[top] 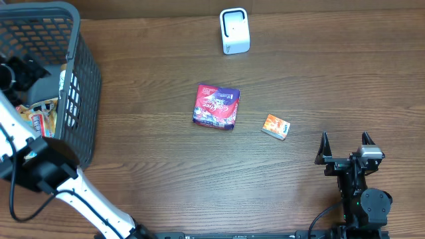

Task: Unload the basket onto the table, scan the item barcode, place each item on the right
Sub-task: 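Reach the left gripper into the basket and grasp the white tube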

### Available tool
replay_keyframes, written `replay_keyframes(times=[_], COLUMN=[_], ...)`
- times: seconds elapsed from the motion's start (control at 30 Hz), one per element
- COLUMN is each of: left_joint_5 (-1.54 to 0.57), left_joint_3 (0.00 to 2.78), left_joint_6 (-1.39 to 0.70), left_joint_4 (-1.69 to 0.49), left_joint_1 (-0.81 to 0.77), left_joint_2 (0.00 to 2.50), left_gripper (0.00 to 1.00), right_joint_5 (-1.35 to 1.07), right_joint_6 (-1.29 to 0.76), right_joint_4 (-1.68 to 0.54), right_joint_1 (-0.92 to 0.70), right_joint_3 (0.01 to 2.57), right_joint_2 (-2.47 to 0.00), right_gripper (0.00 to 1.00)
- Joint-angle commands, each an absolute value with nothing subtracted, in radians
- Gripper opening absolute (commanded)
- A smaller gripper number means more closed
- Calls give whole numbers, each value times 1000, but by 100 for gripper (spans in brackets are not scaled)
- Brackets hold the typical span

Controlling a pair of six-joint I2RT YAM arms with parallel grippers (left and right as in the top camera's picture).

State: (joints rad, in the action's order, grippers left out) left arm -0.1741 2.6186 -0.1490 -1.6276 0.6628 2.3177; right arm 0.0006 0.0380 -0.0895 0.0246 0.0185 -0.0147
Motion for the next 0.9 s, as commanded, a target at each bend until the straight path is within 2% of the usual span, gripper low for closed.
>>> replay_keyframes(times=[0.0, 0.3, 0.33, 0.37, 0.43, 0.73, 0.83, 0.87], left_joint_5=[-162, -33, -22, -7, 12, -55, -83, -82], left_joint_3=[2616, 2616, 2615, 2615, 2615, 2674, 2682, 2682], left_joint_6=[-96, -97, -97, -99, -104, -128, -128, -128], left_joint_4=[-1630, -1596, -1596, -1597, -1599, -1623, -1637, -1650], left_joint_1=[612, 524, 521, 518, 517, 525, 525, 525], left_joint_2=[2408, 2544, 2553, 2564, 2576, 2463, 2374, 2337], left_gripper=[96, 94, 92, 85, 85, 84, 64, 52], right_joint_5=[6, 6, 6, 6, 6, 6, 6, 6], right_joint_6=[42, 42, 42, 42, 42, 42, 42, 42], right_joint_4=[-83, -83, -83, -83, -83, -83, -83, -83], right_joint_1=[20, 20, 20, 20, 20, 20, 20, 20], right_joint_3=[8, 8, 8, 8, 8, 8, 8, 8], right_joint_2=[-3, -3, -3, -3, -3, -3, -3, -3], right_gripper=[100, 100, 100, 100, 100, 100, 100, 100])
